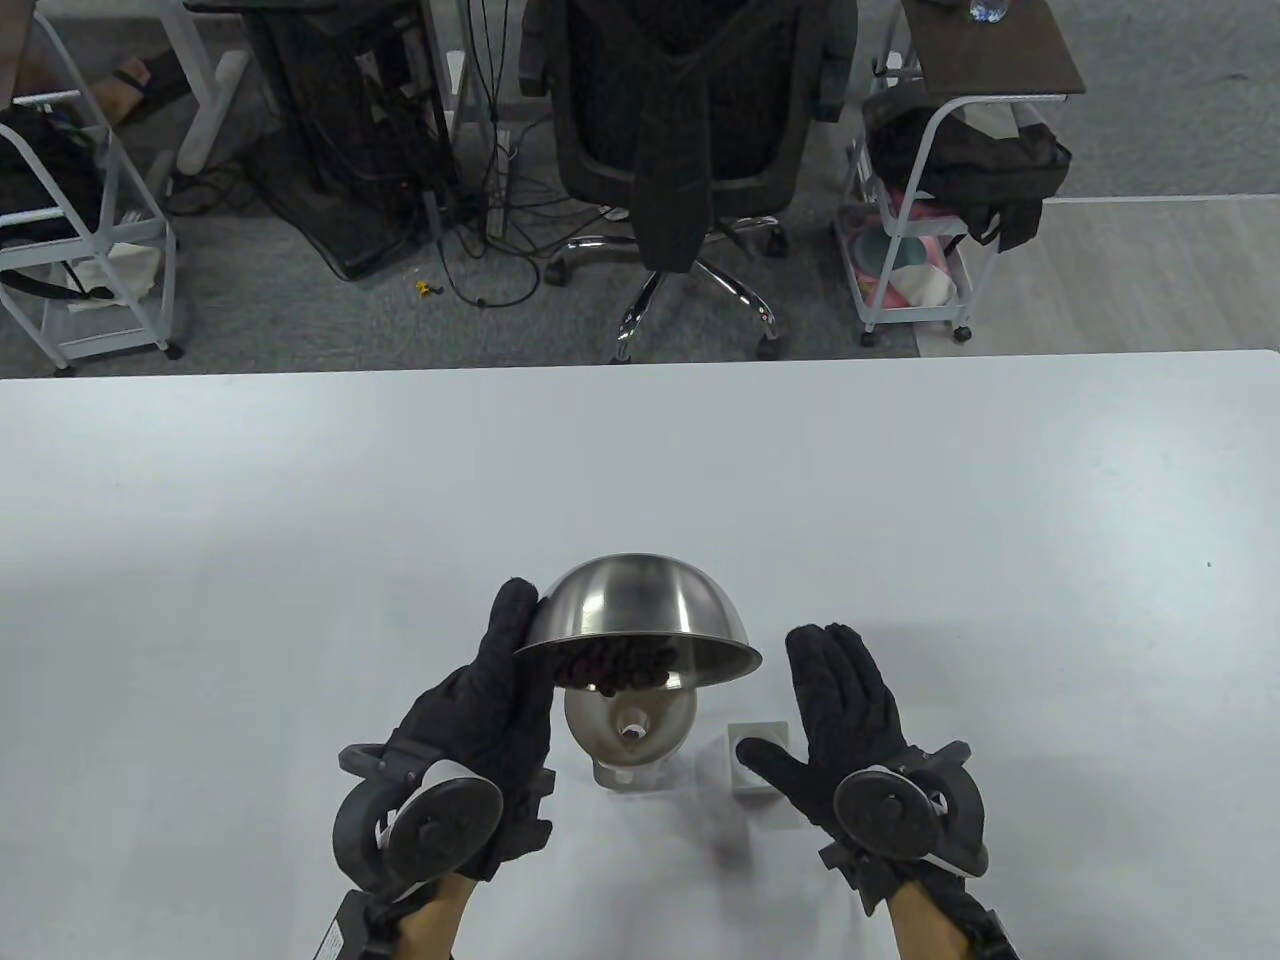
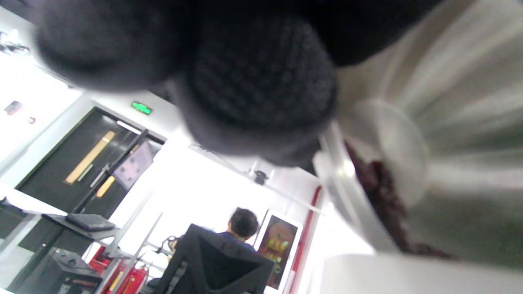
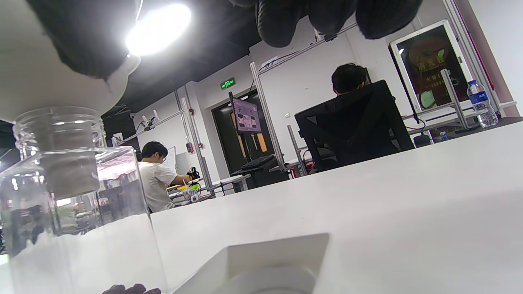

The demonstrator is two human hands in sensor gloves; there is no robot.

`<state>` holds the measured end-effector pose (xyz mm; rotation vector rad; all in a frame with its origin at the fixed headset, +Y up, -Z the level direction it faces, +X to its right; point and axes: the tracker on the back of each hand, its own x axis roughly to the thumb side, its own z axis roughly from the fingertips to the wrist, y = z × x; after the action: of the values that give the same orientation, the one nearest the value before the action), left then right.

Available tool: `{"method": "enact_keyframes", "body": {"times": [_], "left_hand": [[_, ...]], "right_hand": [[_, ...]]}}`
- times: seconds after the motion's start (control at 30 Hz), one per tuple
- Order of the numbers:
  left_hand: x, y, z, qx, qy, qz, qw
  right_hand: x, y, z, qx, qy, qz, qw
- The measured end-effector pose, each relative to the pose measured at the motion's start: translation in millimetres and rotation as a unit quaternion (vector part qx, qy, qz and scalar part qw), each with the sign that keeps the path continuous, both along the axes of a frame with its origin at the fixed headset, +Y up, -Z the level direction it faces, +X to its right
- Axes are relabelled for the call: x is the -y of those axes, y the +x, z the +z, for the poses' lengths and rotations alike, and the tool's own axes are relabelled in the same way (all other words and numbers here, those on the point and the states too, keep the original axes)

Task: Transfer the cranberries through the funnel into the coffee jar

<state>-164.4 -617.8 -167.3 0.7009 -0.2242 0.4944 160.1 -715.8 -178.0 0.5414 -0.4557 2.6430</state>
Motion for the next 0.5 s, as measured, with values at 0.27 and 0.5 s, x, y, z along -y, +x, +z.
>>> {"method": "enact_keyframes", "body": {"times": [0.27,0.5], "left_hand": [[-0.8,0.0,0.6,-0.001,0.002,-0.002,1.000],[-1.1,-0.8,1.2,-0.003,0.003,-0.003,1.000]], "right_hand": [[0.0,0.2,0.0,0.000,0.000,0.000,1.000],[0.0,0.2,0.0,0.000,-0.001,0.000,1.000]]}}
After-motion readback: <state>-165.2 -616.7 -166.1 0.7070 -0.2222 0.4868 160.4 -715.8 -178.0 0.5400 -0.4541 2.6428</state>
